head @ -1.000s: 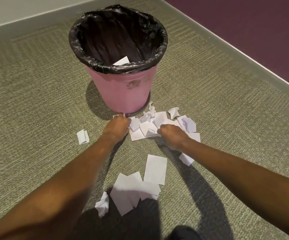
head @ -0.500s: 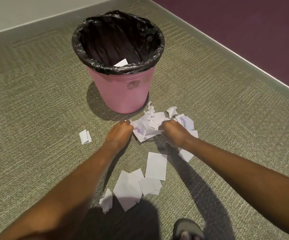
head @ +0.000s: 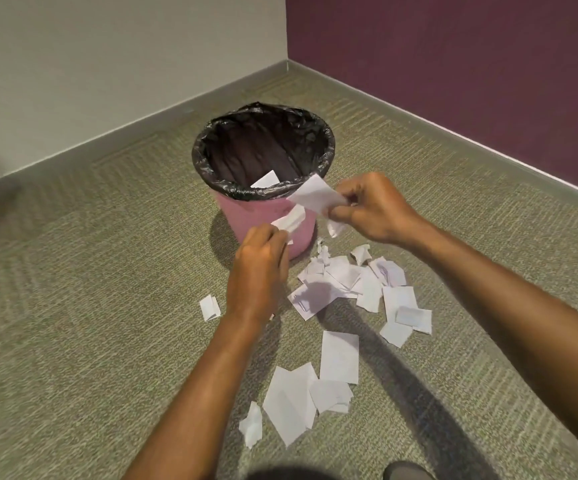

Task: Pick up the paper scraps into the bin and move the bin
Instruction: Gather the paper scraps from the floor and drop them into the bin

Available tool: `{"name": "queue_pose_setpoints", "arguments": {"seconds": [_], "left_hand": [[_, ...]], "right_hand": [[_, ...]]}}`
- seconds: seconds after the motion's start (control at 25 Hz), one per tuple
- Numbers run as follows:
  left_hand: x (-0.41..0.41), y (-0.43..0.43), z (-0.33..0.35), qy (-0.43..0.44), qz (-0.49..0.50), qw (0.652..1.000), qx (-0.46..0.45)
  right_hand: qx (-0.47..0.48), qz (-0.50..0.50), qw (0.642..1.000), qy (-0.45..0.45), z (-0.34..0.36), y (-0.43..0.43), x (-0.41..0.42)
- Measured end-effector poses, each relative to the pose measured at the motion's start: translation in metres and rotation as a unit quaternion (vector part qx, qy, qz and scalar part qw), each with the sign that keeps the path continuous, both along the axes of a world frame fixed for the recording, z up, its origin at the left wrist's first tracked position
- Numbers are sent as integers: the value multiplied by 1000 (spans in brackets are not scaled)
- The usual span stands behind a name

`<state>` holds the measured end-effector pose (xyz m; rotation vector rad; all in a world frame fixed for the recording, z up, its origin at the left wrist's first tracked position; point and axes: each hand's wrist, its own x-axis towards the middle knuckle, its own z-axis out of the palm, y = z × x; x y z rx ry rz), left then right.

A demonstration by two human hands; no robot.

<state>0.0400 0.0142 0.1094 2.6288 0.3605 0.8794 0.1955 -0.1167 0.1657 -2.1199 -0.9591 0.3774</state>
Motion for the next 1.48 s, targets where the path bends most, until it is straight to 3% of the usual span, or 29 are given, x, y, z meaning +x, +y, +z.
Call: {"name": "queue_pose_setpoints", "arguments": {"seconds": [0.28, 0.44, 0.64, 0.76, 0.92, 1.0, 1.12, 1.2, 1.32, 1.48], "left_hand": [[48, 44, 78, -138, 56, 986, -79], [93, 79, 102, -108, 88, 969, -203], [109, 112, 92, -32, 96, 960, -260], [107, 121, 81, -29, 92, 957, -274], [88, 106, 60, -124, 79, 945, -292], [70, 87, 46, -156, 33, 953, -257], [51, 47, 6, 13, -76, 996, -50], [46, 25, -30, 159, -146, 976, 24], [53, 12, -72, 301, -164, 938, 49], [83, 2, -112, 399, -171, 899, 62]], "right_hand": [[119, -70, 988, 65, 50, 44, 39], [122, -100, 985, 71, 51, 83, 53], [94, -106, 987, 76, 50, 105, 61], [90, -83, 989, 79, 47, 105, 62], [145, -113, 981, 66, 37, 92, 62], [200, -165, 964, 59, 25, 74, 68], [157, -215, 962, 56, -13, 35, 79], [49, -225, 969, 88, -50, 8, 85], [-110, -187, 965, 145, -104, -27, 89], [-246, -124, 947, 163, -150, -53, 93]]}}
